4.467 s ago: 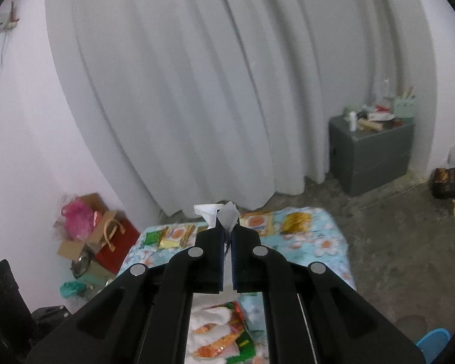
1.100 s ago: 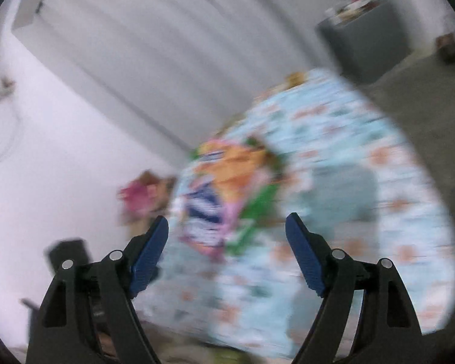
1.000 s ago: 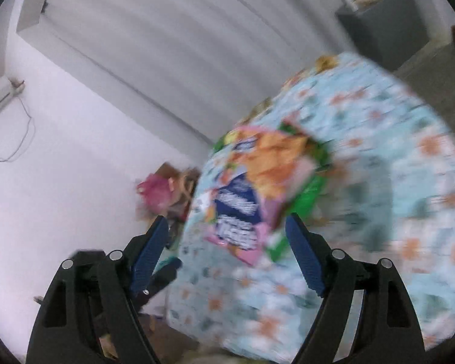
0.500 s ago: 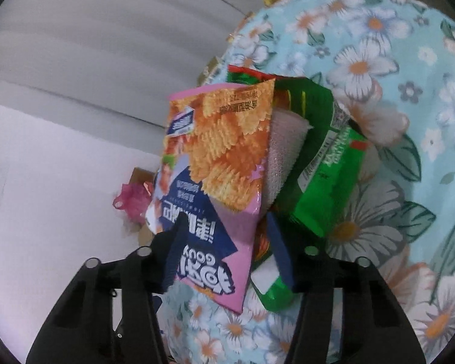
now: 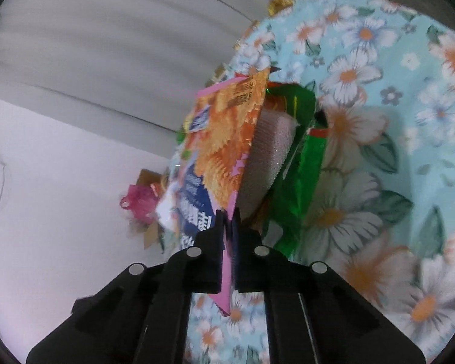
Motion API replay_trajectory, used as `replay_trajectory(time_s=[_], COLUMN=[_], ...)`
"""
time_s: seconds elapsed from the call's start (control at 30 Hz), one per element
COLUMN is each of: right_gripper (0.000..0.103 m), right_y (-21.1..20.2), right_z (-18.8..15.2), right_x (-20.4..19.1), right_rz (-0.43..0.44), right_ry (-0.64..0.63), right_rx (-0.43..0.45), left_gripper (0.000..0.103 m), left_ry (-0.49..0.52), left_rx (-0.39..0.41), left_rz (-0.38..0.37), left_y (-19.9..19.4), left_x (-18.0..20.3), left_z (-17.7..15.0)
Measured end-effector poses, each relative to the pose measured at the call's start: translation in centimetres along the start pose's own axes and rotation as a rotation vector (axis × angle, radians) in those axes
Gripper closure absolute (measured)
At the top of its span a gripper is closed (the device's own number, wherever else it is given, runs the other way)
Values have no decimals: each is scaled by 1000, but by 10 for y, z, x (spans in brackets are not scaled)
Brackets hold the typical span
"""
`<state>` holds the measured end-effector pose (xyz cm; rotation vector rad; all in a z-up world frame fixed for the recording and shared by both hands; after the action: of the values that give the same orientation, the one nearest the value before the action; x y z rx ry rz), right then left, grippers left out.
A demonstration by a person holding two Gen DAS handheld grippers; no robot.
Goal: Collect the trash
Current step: 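Grasp the pink snack bag with the right tool while the left tool grasps the pink sponge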
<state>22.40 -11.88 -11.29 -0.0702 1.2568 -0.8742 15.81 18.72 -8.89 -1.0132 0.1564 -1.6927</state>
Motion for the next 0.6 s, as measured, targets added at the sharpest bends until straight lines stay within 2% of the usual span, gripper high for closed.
replay_trajectory(time_s=[0.13, 0.37, 0.6], right_gripper=[99, 99, 99], right_y=[-34, -97, -137], right_z=[-11, -44, -62], right_x=[4, 35, 55], right_rz=[3, -54, -58], right_ry=[-40, -59, -26], right_rx=[-21, -18, 47], left_gripper=[11, 11, 11], left_ry=[20, 70, 146], left_rx=[-5, -49, -81], left_rz=[-17, -60, -110], left_y=[-3, 3, 13], left_x=[11, 39, 76], left_z=[-2, -17, -28])
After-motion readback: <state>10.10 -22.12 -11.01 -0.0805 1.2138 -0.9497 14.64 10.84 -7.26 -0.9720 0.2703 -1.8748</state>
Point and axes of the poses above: each gripper's, at about its wrist camera, not at the fingertips, and y roughly the way its jaws point, x to its right, z to its top, the point moved 6 cm from there along y, roughly the way its jaws point, and after that the axes turned 6 degrees about -y, right-handed, at the moved point
